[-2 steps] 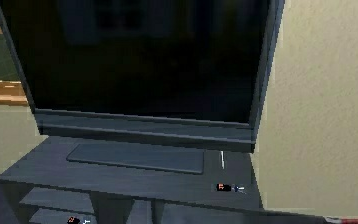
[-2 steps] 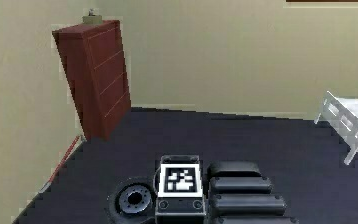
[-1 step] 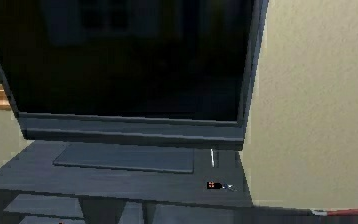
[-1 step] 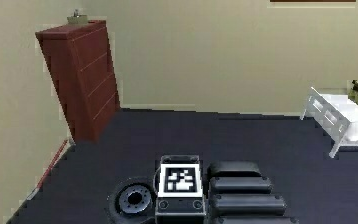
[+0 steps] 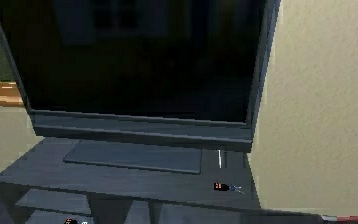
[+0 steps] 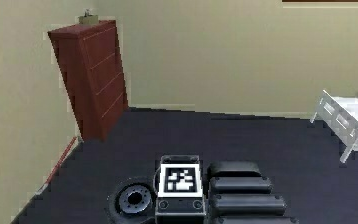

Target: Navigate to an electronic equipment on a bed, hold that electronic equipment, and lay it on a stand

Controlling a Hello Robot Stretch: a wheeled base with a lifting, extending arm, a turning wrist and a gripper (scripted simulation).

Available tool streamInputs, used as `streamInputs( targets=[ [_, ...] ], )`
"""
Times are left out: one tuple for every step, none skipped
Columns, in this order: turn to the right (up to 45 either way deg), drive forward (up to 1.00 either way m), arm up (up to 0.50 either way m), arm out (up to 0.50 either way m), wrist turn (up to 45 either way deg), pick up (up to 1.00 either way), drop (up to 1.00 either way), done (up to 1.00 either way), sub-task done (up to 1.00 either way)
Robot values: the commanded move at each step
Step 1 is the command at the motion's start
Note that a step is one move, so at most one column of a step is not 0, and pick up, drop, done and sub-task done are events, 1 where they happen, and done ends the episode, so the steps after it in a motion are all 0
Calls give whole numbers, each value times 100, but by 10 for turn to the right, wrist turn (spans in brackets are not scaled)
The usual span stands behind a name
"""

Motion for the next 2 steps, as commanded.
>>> streamInputs(
  targets=[
    [120,0,0,0,0,0,0,0,0],
    [0,35,0,0,0,0,0,0,0]
  ],
)
